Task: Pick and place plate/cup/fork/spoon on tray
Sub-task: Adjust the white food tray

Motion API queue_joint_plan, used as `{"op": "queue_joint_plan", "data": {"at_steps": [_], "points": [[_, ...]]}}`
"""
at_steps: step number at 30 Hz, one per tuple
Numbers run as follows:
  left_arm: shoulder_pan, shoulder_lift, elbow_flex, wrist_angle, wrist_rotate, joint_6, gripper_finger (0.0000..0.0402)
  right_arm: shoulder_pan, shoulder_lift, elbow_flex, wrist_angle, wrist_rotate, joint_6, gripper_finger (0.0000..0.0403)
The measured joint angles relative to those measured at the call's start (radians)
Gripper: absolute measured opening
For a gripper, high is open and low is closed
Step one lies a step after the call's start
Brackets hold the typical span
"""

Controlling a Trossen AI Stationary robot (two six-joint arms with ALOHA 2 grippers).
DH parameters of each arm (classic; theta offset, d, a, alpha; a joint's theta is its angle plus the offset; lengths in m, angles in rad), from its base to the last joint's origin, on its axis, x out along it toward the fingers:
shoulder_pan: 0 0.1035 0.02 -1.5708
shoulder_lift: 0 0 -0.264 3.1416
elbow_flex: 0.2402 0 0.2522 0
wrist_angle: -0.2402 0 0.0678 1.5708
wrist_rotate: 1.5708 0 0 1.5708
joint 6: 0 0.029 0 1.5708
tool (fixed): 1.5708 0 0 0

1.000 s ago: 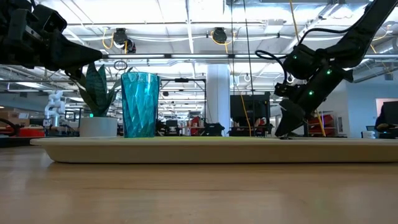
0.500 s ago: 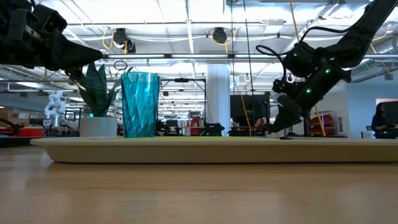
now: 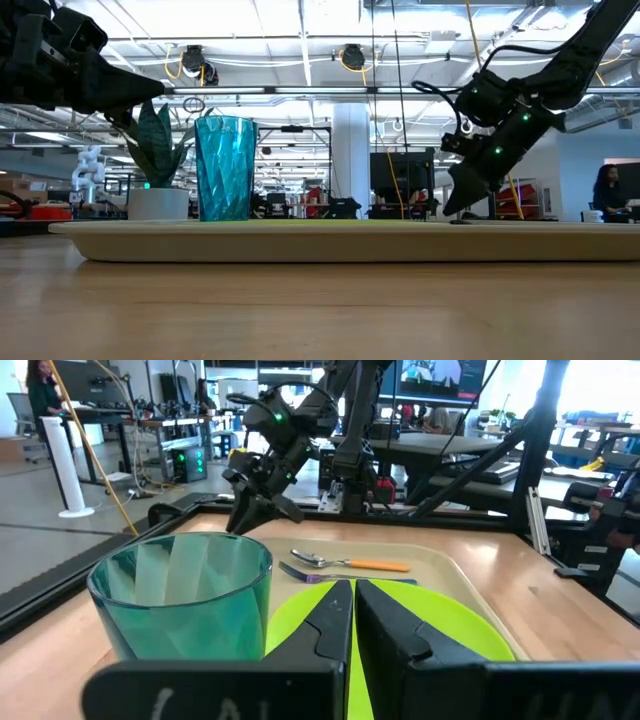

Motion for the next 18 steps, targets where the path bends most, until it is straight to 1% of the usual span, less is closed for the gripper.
{"op": "queue_joint_plan", "data": {"at_steps": [5, 13, 18], "points": [[0.000, 0.000, 0.000, 0.000, 0.000, 0.000, 0.0021, -0.003, 0.000, 0.000, -0.014, -0.001, -0.003, 0.0067], [0.000, 0.000, 0.000, 0.000, 0.000, 0.000, 0.0021, -0.002, 0.000, 0.000, -0.127, -0.002, 0.007, 0.0074], [0.000, 0.000, 0.000, 0.000, 0.000, 0.000, 0.0021, -0.002, 0.000, 0.000, -0.144, -0.004, 0.008, 0.0078]]}}
